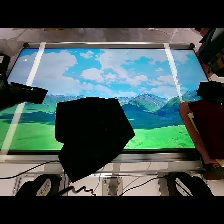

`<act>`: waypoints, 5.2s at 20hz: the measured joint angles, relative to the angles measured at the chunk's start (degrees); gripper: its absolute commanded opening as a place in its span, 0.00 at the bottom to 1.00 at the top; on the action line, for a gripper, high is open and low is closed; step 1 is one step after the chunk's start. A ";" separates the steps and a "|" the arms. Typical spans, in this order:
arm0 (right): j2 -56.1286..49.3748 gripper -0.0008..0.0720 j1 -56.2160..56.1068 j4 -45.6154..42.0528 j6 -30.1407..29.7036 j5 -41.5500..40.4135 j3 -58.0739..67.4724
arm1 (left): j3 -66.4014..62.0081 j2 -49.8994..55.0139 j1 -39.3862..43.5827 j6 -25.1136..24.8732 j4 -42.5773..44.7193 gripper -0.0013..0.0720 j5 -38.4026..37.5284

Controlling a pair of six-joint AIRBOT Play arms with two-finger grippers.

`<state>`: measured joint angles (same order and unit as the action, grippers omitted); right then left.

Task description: Fold the clothes and pants, and hang the long-sleeved shirts on hangers.

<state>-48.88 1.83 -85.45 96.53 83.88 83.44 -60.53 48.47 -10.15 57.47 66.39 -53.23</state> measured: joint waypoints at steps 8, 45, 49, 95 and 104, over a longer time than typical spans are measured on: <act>0.00 0.05 0.00 -0.13 -0.04 -0.85 0.00 | 0.00 0.00 0.00 0.00 0.02 0.96 0.02; -47.25 0.70 -7.63 39.76 -31.76 -7.72 -26.64 | 0.00 0.00 0.02 0.81 -1.99 0.96 -0.09; -48.35 0.43 -11.61 39.41 -31.69 -10.60 -24.68 | 0.04 0.00 0.00 1.09 -3.08 0.96 -1.77; -8.07 0.05 -9.29 49.55 -26.49 -36.46 -53.66 | 33.59 8.98 12.02 15.82 -6.82 0.73 -20.83; -8.04 0.05 -9.31 49.62 -26.53 -36.59 -53.66 | 37.99 14.84 12.90 12.15 -12.46 0.68 -18.86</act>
<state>-56.93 -7.49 -35.83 70.00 47.29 29.78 -22.55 63.31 2.74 69.63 53.93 -72.10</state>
